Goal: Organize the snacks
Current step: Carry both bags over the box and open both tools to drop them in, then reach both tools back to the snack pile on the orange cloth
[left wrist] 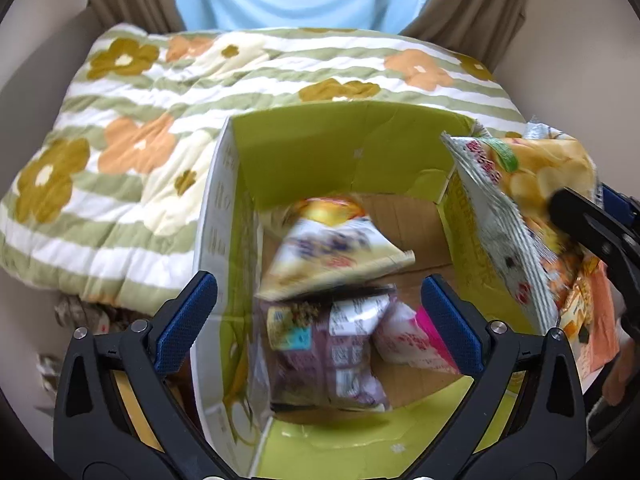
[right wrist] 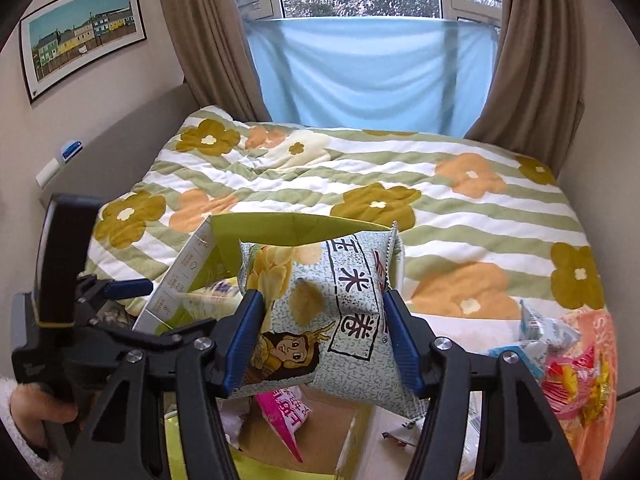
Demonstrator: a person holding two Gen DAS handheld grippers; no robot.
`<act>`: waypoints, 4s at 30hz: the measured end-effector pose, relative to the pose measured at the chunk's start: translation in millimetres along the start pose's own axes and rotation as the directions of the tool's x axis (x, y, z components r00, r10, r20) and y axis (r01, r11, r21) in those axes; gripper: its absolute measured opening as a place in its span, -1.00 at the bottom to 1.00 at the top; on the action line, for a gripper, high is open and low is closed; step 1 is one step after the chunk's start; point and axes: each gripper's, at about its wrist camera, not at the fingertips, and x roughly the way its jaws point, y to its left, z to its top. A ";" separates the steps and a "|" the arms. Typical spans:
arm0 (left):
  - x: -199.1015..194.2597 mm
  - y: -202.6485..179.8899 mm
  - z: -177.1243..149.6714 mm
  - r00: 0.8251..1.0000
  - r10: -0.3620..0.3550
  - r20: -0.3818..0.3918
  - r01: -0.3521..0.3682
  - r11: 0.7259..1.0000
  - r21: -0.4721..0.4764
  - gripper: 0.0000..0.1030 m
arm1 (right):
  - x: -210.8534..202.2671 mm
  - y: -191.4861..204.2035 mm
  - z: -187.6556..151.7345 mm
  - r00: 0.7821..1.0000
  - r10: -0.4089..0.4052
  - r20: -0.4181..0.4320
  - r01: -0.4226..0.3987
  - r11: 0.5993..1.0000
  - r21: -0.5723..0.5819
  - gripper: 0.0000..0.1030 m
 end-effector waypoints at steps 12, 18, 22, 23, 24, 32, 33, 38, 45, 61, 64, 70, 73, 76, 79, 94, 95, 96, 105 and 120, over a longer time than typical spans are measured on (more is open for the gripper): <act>-0.1 12.1 -24.0 0.999 0.033 -0.008 -0.034 0.996 -0.082 0.97 | 32.2 7.4 6.1 0.998 0.039 -0.059 -0.042 0.997 -0.065 0.12; -7.2 13.0 -25.6 0.999 0.030 0.013 -0.029 0.996 -0.085 0.97 | 45.9 11.0 12.0 0.996 0.059 -0.069 -0.064 0.995 -0.076 0.21; -15.1 14.7 -32.2 0.999 0.045 0.019 -0.044 0.996 -0.081 0.97 | 48.3 12.3 11.0 0.996 0.064 -0.061 -0.068 0.996 -0.059 0.81; -16.6 15.3 -33.7 0.999 0.047 0.019 -0.045 0.996 -0.083 0.97 | 46.5 13.3 9.1 0.996 0.069 -0.048 -0.072 0.995 -0.066 0.97; -18.6 16.0 -36.3 0.999 0.046 0.021 -0.044 0.995 -0.088 0.97 | 44.4 14.4 7.4 0.997 0.066 -0.039 -0.068 0.995 -0.074 0.97; -38.4 14.2 -52.7 0.999 0.028 0.040 -0.024 0.995 -0.098 0.97 | 21.1 17.9 -10.4 0.998 0.065 -0.013 -0.066 0.995 -0.078 0.98; -42.2 13.6 -54.5 0.999 0.025 0.041 -0.021 0.995 -0.098 0.97 | 17.4 19.0 -12.1 0.998 0.056 -0.015 -0.057 0.995 -0.082 0.98; -61.6 11.9 -63.3 0.998 0.004 0.063 0.003 0.995 -0.101 0.97 | -0.6 21.0 -17.0 0.999 0.018 -0.029 -0.021 0.997 -0.080 0.98; -85.6 -3.2 -76.4 0.995 -0.029 0.095 0.033 0.998 -0.044 0.97 | -40.8 19.5 -29.3 1.000 0.004 0.014 -0.004 0.999 -0.032 0.98; -104.7 -127.2 -112.6 0.958 -0.276 0.081 0.256 0.946 0.200 0.97 | -169.3 -62.9 -102.9 0.975 -0.212 0.060 0.203 0.970 0.134 0.98; -103.0 -165.1 -121.7 0.952 -0.295 0.079 0.268 0.932 0.243 0.97 | -190.6 -93.3 -116.9 0.955 -0.291 0.057 0.278 0.945 0.170 0.98; -84.1 -258.7 -141.9 0.942 -0.336 -0.014 0.322 0.890 0.323 0.97 | -223.4 -168.2 -143.2 0.938 -0.345 0.015 0.335 0.919 0.207 0.98; -67.4 -307.7 -157.1 0.953 -0.298 -0.062 0.299 0.879 0.372 0.97 | -233.4 -202.5 -158.1 0.944 -0.330 -0.006 0.325 0.927 0.186 0.98; -58.4 -344.7 -170.8 0.953 -0.290 -0.091 0.301 0.863 0.405 0.97 | -234.3 -230.6 -172.0 0.944 -0.326 -0.050 0.329 0.931 0.158 0.98; -51.9 -373.9 -183.6 0.957 -0.268 -0.107 0.287 0.846 0.450 0.97 | -231.2 -258.8 -187.4 0.955 -0.285 -0.087 0.295 0.945 0.141 0.98; 24.9 -452.7 -217.0 0.969 -0.112 -0.219 0.236 0.669 0.705 0.92 | -164.9 -301.9 -230.2 0.957 -0.175 -0.231 0.162 0.984 -0.075 0.97; 30.6 -455.5 -217.8 0.967 -0.112 -0.230 0.246 0.653 0.716 0.89 | -159.8 -302.5 -232.1 0.955 -0.176 -0.240 0.159 0.983 -0.090 0.97; 36.2 -457.4 -218.5 0.965 -0.108 -0.239 0.252 0.639 0.727 0.88 | -155.7 -302.0 -233.8 0.953 -0.174 -0.248 0.152 0.983 -0.106 0.97; 79.3 -456.0 -214.2 0.946 -0.084 -0.312 0.298 0.601 0.742 0.80 | -118.5 -289.8 -239.3 0.933 -0.146 -0.328 0.035 0.946 -0.321 0.84; 99.7 -441.4 -209.1 0.931 -0.108 -0.350 0.344 0.586 0.734 0.61 | -73.1 -274.6 -259.1 0.854 -0.131 -0.503 -0.156 0.858 -0.489 0.38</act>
